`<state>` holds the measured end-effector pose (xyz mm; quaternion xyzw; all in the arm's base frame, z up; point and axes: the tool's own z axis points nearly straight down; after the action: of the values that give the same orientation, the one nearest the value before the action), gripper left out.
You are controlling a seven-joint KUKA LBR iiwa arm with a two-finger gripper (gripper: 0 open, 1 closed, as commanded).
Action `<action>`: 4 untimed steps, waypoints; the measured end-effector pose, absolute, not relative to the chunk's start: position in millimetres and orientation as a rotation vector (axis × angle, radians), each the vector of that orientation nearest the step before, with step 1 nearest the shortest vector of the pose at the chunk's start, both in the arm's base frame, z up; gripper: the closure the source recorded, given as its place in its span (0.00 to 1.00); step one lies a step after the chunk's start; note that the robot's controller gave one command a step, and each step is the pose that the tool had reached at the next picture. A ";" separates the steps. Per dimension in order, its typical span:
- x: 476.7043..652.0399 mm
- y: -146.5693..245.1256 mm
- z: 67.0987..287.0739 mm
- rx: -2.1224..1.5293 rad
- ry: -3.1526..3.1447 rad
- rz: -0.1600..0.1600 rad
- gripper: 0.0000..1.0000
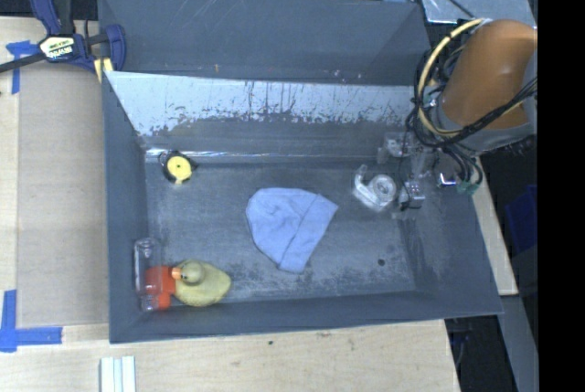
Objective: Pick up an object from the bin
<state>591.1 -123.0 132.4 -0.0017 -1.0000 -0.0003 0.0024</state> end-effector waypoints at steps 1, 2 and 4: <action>593.2 -122.5 137.5 -0.001 -3.145 0.001 0.00; 589.2 -88.6 82.4 0.010 -3.137 -0.004 0.00; 604.2 -12.7 72.1 0.123 -3.139 -0.004 1.00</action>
Offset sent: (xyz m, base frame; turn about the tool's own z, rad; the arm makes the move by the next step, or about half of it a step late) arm -0.0019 0.0325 -0.0476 -0.0072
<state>604.2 -12.7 72.1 0.0391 -0.9992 -0.0014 0.0003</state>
